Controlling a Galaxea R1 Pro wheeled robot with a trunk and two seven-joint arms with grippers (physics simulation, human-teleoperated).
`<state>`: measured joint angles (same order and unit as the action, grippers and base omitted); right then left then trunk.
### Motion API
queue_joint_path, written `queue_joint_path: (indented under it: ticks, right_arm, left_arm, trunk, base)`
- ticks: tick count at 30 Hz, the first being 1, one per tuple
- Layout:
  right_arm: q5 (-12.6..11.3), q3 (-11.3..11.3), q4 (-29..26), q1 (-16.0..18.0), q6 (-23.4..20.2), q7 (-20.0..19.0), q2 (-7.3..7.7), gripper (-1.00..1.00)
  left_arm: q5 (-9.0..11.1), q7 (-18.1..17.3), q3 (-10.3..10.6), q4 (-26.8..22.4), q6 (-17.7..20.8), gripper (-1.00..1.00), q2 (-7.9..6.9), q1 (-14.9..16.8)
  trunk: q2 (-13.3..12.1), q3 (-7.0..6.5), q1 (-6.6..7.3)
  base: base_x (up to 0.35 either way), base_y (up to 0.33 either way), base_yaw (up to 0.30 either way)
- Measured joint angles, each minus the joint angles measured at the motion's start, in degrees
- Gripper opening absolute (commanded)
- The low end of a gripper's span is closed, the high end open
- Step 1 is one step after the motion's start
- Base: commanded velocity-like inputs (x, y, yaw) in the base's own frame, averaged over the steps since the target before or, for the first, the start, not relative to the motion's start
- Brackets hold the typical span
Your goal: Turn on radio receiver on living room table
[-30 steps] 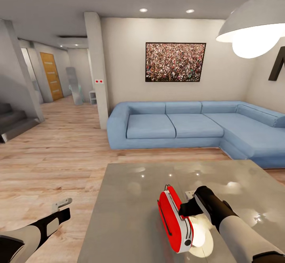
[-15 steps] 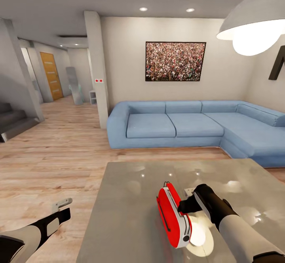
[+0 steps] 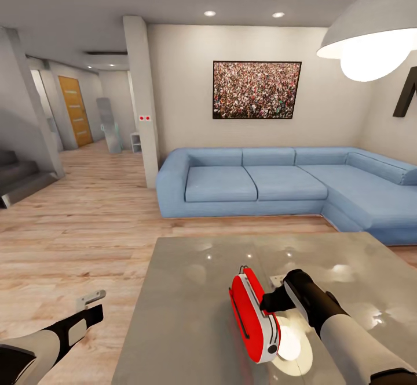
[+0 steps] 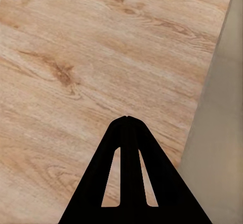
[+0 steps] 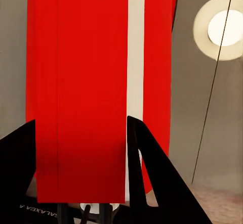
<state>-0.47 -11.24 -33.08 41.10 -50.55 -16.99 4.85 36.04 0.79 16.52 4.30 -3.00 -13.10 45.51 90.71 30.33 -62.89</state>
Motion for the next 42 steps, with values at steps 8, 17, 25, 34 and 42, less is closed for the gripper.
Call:
queue_joint_path:
  ticks: [8,17,25,34,42]
  right_arm:
    - [-0.01,0.08,3.71,-0.05,0.01,-0.06,-0.01,1.0]
    - [0.02,0.08,3.72,-0.05,0.01,-0.02,-0.01,1.0]
    - [0.06,0.08,3.72,-0.05,4.21,0.62,0.0,1.0]
    - [0.1,0.16,3.72,-0.05,5.53,0.74,-0.01,1.0]
    - [0.12,0.17,3.8,-0.05,5.55,0.74,0.02,1.0]
  left_arm:
    - [0.0,0.0,0.01,0.01,-0.05,-1.0,0.01,0.01]
    - [-0.15,0.08,0.08,0.01,0.01,-1.0,-0.25,0.02]
    - [-0.18,0.09,0.09,0.01,0.02,-1.0,-0.42,0.01]
    - [-0.18,0.09,0.1,0.0,0.08,-1.0,-0.44,0.02]
    - [-0.18,0.09,0.1,0.0,0.1,-1.0,-0.43,0.02]
  trunk:
    - [-0.01,0.01,-0.01]
    - [-1.6,-0.7,0.86]
    - [-4.81,-2.14,2.62]
    - [-8.42,-3.75,4.6]
    - [-11.63,-5.19,6.35]
  base:
    - [0.0,0.0,0.0]
    - [0.0,0.0,0.0]
    - [0.0,0.0,0.0]
    - [-0.121,0.0,0.0]
    - [-0.326,0.0,0.0]
